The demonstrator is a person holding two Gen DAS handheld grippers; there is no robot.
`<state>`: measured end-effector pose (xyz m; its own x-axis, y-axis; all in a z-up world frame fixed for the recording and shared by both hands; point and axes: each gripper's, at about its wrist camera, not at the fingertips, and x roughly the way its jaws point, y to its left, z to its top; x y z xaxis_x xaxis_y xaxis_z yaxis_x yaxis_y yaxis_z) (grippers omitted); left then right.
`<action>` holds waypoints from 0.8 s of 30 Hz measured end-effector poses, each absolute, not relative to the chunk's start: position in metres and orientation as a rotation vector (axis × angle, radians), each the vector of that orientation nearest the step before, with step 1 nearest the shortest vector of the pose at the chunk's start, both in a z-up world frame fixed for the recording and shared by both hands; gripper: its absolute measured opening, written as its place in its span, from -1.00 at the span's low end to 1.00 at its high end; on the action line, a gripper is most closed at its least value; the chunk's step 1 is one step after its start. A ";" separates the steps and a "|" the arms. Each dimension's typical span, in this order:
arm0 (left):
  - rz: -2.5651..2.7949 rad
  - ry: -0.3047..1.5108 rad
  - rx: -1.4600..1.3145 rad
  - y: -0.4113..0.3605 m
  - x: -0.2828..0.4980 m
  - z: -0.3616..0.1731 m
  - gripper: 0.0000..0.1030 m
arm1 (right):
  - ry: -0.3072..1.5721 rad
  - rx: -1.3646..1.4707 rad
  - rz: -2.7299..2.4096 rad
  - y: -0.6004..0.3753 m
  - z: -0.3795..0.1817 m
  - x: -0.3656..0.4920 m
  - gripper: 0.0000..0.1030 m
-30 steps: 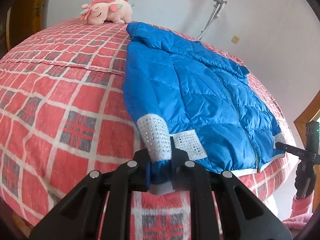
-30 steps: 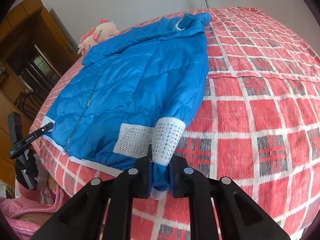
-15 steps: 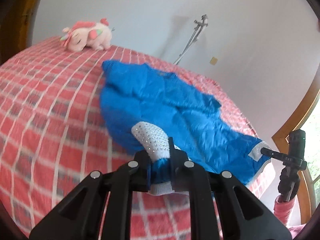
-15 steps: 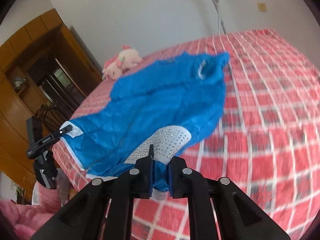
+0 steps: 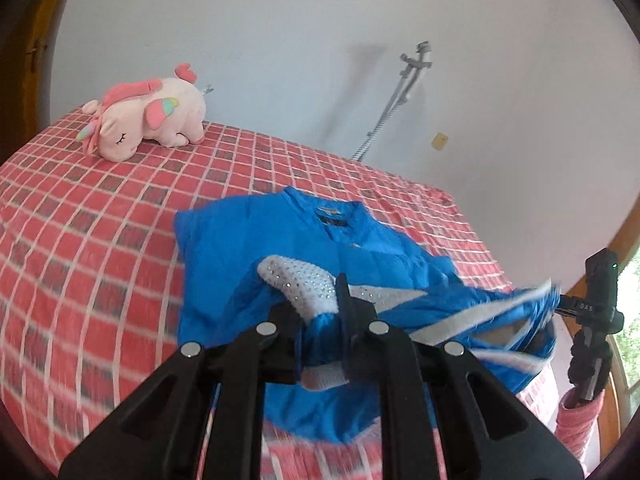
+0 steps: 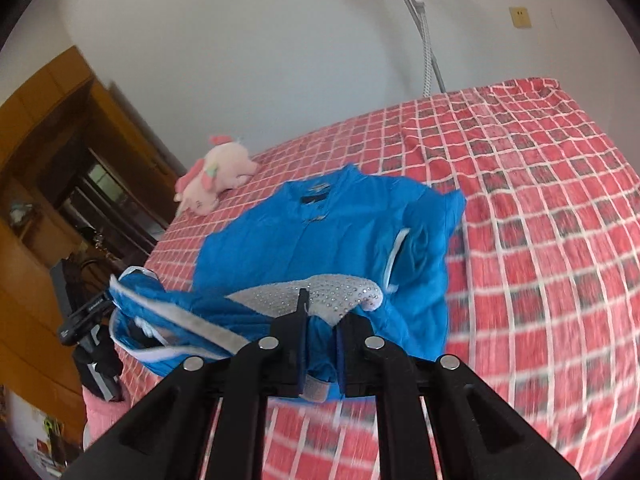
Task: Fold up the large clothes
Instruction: 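Lift the hem with both grippers and fold it toward the collar, then open both grippers to release the folded hem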
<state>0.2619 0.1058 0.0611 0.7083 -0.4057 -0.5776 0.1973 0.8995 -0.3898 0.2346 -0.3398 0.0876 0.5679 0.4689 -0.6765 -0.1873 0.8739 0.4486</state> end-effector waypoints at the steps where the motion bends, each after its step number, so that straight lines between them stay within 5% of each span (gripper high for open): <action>1: -0.331 0.721 -0.309 0.104 0.276 0.059 -0.77 | 0.902 0.345 0.379 -0.337 0.085 0.249 -0.79; 16: -0.243 0.911 -0.323 0.111 0.452 -0.018 -0.73 | 1.105 0.364 0.226 -0.339 0.001 0.418 -0.78; 24: -0.252 0.971 -0.339 0.112 0.483 -0.053 -0.67 | 1.158 0.391 0.211 -0.337 -0.042 0.445 -0.76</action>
